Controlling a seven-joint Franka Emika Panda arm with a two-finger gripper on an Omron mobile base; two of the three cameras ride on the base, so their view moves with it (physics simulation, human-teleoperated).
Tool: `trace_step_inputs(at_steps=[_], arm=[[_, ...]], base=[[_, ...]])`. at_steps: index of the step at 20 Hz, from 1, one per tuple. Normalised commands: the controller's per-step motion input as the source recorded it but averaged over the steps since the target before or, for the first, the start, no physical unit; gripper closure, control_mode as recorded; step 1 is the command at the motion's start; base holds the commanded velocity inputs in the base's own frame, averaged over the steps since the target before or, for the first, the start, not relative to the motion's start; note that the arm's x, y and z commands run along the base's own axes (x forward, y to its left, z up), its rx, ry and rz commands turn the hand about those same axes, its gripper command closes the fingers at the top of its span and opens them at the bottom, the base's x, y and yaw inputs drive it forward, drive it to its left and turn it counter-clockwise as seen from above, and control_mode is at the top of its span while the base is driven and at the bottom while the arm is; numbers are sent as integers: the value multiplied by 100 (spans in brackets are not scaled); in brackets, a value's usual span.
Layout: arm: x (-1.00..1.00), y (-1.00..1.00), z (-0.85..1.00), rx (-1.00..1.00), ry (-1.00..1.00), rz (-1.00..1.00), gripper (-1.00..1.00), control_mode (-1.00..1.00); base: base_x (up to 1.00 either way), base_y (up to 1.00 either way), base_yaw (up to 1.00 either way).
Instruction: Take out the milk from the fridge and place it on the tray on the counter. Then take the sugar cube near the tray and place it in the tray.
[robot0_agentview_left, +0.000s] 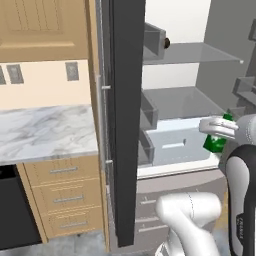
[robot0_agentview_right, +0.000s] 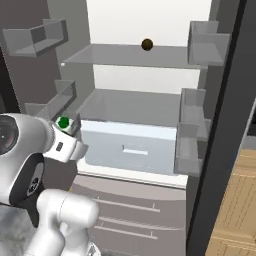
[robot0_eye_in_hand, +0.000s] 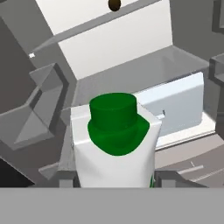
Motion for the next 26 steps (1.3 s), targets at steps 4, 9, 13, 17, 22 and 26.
trace_step_inputs(at_steps=[4, 9, 13, 17, 22, 26], arm=[[0, 0, 0, 0, 0, 0, 100, 100], [0, 0, 0, 0, 0, 0, 100, 100], [0, 0, 0, 0, 0, 0, 100, 100], [0, 0, 0, 0, 0, 0, 100, 100], [0, 0, 0, 0, 0, 0, 100, 100], [0, 0, 0, 0, 0, 0, 100, 100]], base=[[-100, 23, 0], [-94, 89, 24], [-13, 21, 97], [0, 0, 100], [0, 0, 100], [0, 0, 100]])
